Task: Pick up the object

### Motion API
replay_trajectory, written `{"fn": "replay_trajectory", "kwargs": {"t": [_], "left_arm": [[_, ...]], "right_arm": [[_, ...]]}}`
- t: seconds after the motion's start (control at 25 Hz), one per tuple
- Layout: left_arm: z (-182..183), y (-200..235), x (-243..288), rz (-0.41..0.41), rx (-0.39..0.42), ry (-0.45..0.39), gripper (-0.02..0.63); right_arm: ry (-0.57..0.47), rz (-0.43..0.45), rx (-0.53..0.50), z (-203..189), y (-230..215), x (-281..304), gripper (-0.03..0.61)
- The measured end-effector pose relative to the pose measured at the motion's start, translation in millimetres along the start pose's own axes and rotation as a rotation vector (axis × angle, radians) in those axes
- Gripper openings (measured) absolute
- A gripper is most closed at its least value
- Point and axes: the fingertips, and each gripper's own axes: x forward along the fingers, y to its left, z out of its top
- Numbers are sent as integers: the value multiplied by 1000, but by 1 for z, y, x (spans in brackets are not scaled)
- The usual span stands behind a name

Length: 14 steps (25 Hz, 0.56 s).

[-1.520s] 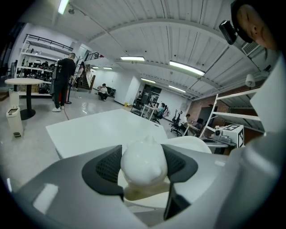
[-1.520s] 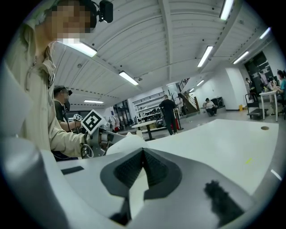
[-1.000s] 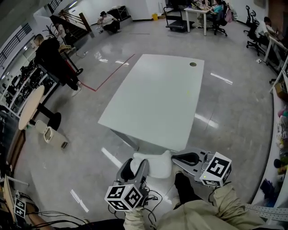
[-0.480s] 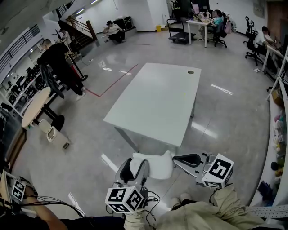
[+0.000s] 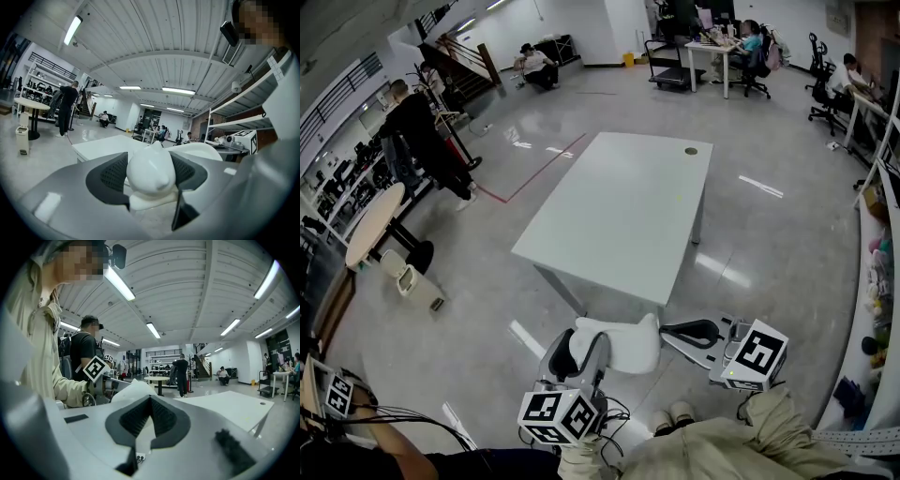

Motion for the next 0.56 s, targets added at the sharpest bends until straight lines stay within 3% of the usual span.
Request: {"fn": "replay_trajectory", "kwargs": {"t": [0.56], "left_arm": [[13,-28,25,-1,47,-18,270]], "right_arm": [[-33,-8,-19,5,-26,-26,0]]}}
